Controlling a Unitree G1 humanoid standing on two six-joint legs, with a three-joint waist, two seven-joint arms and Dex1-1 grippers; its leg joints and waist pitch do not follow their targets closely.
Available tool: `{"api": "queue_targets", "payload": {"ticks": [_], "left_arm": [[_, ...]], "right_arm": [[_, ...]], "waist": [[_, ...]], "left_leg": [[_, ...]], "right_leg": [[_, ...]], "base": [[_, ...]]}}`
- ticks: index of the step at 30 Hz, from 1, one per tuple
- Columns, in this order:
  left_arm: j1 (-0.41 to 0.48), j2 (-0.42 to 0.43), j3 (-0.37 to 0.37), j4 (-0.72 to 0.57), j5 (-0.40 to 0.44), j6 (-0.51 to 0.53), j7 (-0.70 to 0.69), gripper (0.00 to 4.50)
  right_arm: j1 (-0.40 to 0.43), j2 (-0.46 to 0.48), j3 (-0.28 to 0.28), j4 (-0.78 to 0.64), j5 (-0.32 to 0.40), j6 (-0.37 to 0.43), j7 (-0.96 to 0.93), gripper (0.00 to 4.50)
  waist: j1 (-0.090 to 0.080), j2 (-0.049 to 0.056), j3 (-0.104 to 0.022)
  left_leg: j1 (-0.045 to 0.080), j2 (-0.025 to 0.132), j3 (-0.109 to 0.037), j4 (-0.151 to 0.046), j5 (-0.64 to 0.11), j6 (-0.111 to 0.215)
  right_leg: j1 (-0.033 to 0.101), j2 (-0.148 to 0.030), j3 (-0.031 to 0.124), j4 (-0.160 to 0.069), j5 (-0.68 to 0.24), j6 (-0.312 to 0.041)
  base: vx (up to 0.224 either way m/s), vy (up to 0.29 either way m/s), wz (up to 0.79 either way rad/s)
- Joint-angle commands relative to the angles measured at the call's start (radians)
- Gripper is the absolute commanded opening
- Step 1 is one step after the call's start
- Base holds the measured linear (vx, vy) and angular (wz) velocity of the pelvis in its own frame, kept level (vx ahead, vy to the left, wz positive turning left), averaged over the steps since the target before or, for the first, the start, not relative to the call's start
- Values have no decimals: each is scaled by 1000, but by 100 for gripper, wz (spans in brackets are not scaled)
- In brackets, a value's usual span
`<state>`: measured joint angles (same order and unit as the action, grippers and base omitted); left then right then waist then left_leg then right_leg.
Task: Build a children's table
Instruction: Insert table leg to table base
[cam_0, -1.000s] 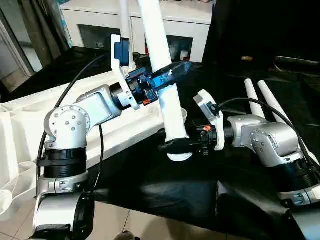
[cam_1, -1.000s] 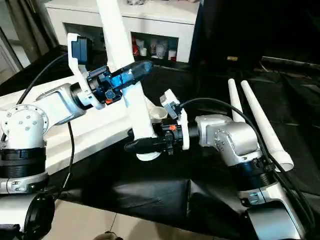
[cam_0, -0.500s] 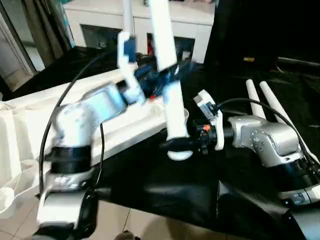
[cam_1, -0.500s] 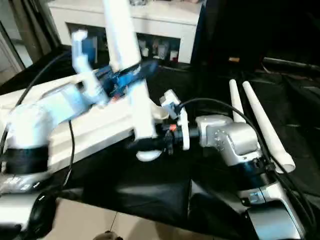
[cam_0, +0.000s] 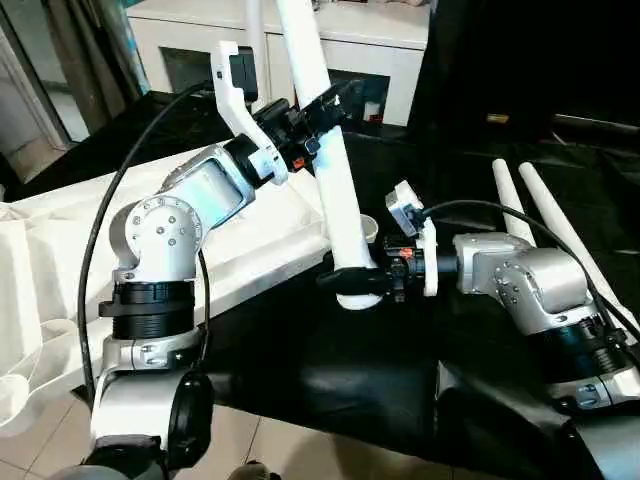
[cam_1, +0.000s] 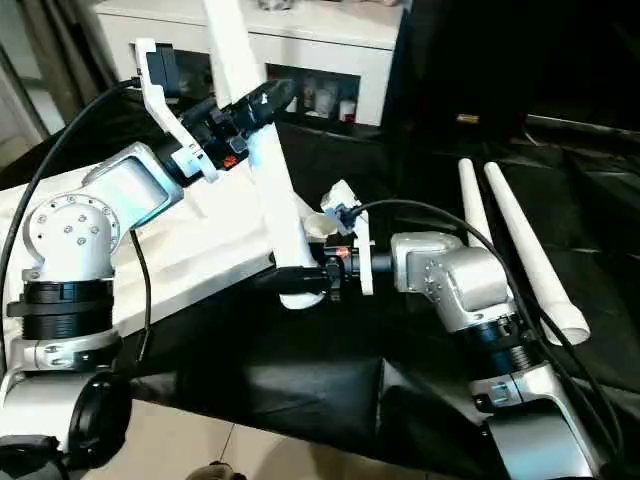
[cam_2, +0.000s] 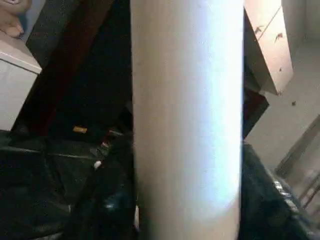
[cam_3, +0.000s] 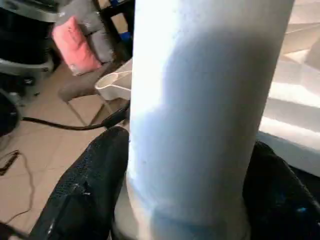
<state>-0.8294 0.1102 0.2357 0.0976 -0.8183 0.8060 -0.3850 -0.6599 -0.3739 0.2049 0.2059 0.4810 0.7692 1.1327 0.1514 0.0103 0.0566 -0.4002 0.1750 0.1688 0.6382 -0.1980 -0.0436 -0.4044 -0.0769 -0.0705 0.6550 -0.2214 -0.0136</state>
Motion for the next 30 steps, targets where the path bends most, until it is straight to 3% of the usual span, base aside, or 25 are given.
{"api": "queue_targets", "payload": {"ticks": [1,2,5,12,17,20,30], "left_arm": [[-18,7,5,21,8,-7,17,191],[-17,10,0,16,8,-3,7,191],[-6,36,-46,-6,35,5,-33,182],[3,57,-87,-35,21,31,-102,177],[14,77,-128,-71,-3,41,-191,177],[26,85,-148,-113,-30,58,-246,177],[40,86,-158,-137,-50,79,-273,177]], "right_arm": [[-13,9,-4,-27,6,-50,15,270],[-12,13,-12,-26,13,-48,16,270],[-17,16,-35,-29,34,-39,22,340],[-25,-12,-45,-32,61,-23,80,397],[-31,-59,-25,-21,85,32,167,400],[-33,-62,-8,-6,68,24,168,400],[-44,-52,15,12,60,23,194,400]], "waist": [[2,-8,-76],[1,-7,-76],[1,-4,-77],[2,-5,-77],[6,-5,-77],[6,-11,-76],[5,-14,-75]], "left_leg": [[18,51,-20,-75,-42,13],[19,51,-20,-75,-46,13],[20,51,-21,-75,-41,16],[19,51,-21,-75,-40,20],[19,52,-19,-73,-33,30],[18,52,-18,-74,-39,27],[18,52,-17,-73,-34,30]], "right_leg": [[63,-77,50,-67,32,-237],[63,-77,51,-68,28,-235],[62,-77,51,-66,31,-232],[63,-76,51,-65,42,-236],[63,-76,50,-64,51,-249],[64,-79,51,-65,27,-251],[62,-77,51,-66,8,-243]], "base": [[0,0,0],[0,0,0],[0,0,0],[0,0,0],[0,0,0],[0,0,0],[0,0,0]]}}
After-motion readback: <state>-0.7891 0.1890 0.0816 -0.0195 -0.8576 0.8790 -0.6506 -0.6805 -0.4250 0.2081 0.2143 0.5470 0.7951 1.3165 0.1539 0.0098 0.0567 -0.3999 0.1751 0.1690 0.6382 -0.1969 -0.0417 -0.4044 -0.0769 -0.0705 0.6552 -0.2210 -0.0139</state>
